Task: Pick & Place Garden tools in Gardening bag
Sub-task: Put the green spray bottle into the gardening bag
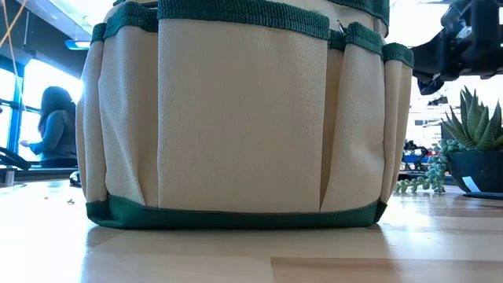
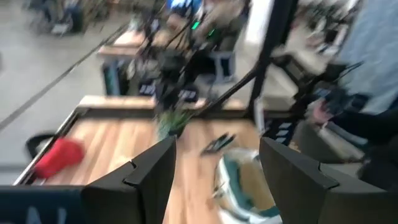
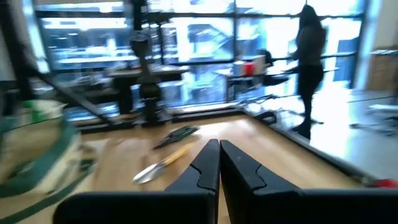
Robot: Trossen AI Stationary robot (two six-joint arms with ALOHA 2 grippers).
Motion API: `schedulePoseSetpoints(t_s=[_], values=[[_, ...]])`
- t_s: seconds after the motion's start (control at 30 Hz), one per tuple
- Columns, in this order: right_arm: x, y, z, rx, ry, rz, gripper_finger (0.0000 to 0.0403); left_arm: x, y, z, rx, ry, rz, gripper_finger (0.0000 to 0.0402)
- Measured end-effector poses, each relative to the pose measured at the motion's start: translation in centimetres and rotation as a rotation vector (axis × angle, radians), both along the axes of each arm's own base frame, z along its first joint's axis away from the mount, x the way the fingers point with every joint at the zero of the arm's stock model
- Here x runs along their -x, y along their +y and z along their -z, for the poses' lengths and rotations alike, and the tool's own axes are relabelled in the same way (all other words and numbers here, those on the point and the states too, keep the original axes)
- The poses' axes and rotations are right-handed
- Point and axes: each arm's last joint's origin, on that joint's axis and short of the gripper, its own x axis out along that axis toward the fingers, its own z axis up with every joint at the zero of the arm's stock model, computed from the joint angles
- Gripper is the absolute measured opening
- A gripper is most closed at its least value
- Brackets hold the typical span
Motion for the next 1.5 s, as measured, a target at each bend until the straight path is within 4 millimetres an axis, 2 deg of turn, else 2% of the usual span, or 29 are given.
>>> schedulePoseSetpoints(t_s=[0.13,0.23,0.37,0.63,0.87,1.13,1.33,1.5], values=[[0.0,-0.5,0.0,0.009,0.000,0.070,0.0003,-1.3,0.1,0.3,0.015,0.141,0.002,0.0225],[0.0,-0.8,0.0,0.025,0.006,0.104,0.0003,-2.0,0.1,1.3,0.036,0.271,0.010,0.0225],[0.0,-1.3,0.0,0.027,0.009,0.145,0.0003,-2.8,0.2,2.7,0.138,0.457,-0.010,0.0225],[0.0,-2.1,0.0,0.019,0.009,0.207,0.0003,-4.4,-0.4,4.7,0.416,0.754,0.168,0.0225],[0.0,-2.5,0.0,-0.032,-0.012,0.235,0.0003,-4.5,-1.1,6.1,0.541,1.014,0.037,0.0225],[0.0,-2.6,0.0,-0.054,-0.020,0.241,0.0003,-5.7,-4.3,6.5,0.520,1.108,0.138,0.0225],[-0.1,-2.5,0.0,-0.072,-0.026,0.193,0.0003,-7.0,-8.0,6.4,0.377,1.008,0.253,0.0225],[-0.1,-2.5,0.0,-0.098,-0.036,0.185,0.0003,-7.2,-10.5,7.3,0.207,0.988,0.217,0.0225]])
